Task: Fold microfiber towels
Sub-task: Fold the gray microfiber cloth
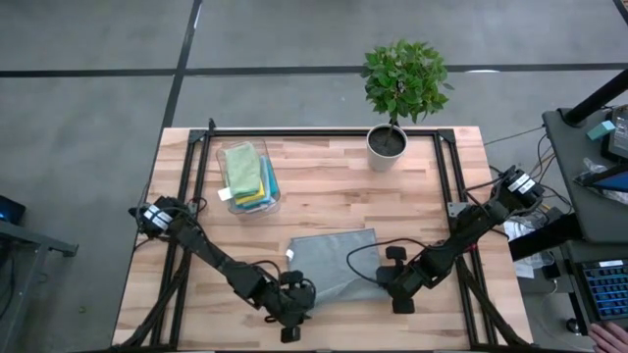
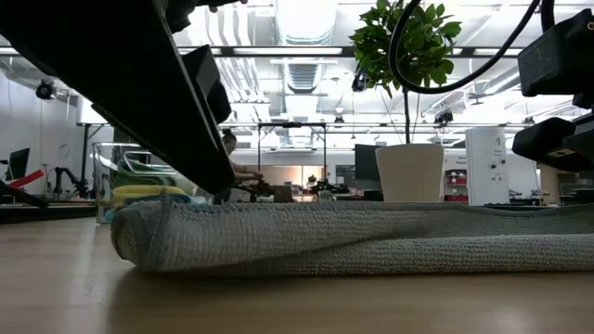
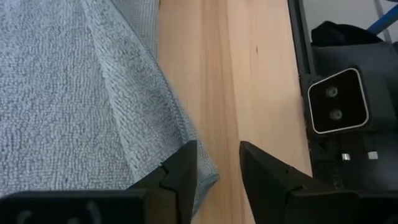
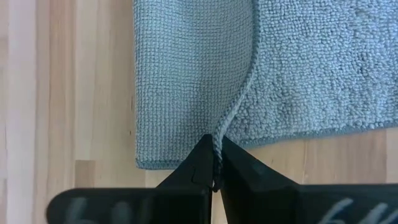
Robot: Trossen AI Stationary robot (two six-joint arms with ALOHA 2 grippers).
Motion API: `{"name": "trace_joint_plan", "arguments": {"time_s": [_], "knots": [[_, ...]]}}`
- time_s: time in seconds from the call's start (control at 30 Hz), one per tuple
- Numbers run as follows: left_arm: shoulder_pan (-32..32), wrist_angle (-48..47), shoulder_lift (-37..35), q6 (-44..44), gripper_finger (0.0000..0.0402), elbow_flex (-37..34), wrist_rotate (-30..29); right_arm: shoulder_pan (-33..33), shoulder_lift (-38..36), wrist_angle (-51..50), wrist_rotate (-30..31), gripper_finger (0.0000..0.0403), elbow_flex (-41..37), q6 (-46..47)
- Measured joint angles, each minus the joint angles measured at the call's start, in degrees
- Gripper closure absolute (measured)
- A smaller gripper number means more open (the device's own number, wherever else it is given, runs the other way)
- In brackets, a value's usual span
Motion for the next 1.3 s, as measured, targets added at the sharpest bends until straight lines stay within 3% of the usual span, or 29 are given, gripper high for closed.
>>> {"name": "trace_joint_plan", "arguments": {"time_s": [0.63,0.9,1.17,1.3], "knots": [[0.1,3.9,5.4,-1.5,0.0301,-0.2,2.0,0.0,0.0,0.2,0.0,0.0394,0.0,0.6],[0.2,3.4,5.4,0.7,0.0394,-0.2,2.5,0.0,0.0,0.2,0.1,0.0394,0.0,0.6],[0.4,-7.7,0.0,3.4,0.0401,0.6,2.1,0.0,-1.5,-1.2,0.0,0.0394,1.6,-0.5],[0.5,-12.5,-4.0,5.0,0.0401,0.7,0.8,-0.1,-1.8,-6.8,1.1,0.0394,4.8,-2.2]]}}
